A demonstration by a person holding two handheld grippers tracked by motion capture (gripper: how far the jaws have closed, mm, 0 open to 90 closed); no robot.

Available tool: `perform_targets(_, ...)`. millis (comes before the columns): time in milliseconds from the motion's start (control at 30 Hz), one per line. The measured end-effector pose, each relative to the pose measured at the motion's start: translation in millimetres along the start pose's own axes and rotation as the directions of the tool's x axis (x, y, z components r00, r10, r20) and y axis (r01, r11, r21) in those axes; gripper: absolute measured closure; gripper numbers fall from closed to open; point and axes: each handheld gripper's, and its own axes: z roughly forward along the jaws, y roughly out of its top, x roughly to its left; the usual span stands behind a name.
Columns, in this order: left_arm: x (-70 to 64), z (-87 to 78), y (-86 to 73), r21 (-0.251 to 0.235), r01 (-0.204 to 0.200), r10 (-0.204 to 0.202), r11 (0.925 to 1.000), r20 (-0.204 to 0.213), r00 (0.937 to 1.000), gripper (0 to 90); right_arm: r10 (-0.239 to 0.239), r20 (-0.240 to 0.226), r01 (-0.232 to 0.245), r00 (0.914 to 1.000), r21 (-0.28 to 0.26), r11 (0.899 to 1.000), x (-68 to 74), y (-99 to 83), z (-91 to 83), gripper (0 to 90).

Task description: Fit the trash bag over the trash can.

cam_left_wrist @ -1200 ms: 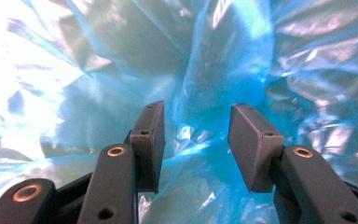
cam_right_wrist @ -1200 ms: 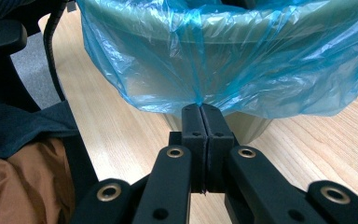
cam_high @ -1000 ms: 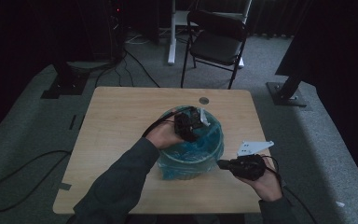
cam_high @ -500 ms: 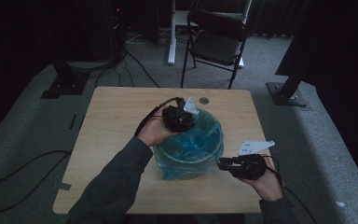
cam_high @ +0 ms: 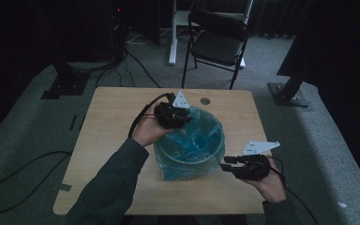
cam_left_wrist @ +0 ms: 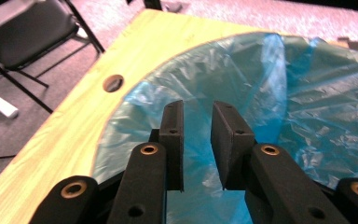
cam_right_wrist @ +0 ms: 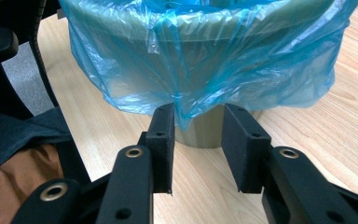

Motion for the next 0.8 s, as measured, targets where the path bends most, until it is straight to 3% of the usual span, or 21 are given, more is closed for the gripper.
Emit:
perform_targets(33, 2.3, -4.4, -2.0, -0.025, 0.014, -0.015, 0.9996, -0.024, 0.9996, 73.8, 0.003, 0.002, -0.003, 1.0000, 0.001, 1.000, -1.1, -0.7, -0.2, 62.6)
perform_targets(167, 5.9, -11.8, -8.5, -0.071, 0.044, -0.047, 0.9965, -0.043, 0.9980, 71.9, 0.010, 0.005, -0.010, 0.9999, 0.002, 1.000, -3.0, -1.9, -0.2, 61.2)
perform_targets(467, 12.3, -23.0, -26.1, -0.112, 0.088, -0.095, 0.9898, -0.060, 0.9936, 65.8, 0.015, 0.019, -0.015, 0.9997, 0.001, 1.000, -6.1, -3.5, -0.2, 58.6)
perform_targets(800, 13.5, -41.8, -40.3, -0.159, 0.109, -0.124, 0.9813, -0.090, 0.9881, 60.3, 0.028, 0.045, -0.028, 0.9986, -0.004, 1.000, -10.5, -5.8, -0.8, 56.8)
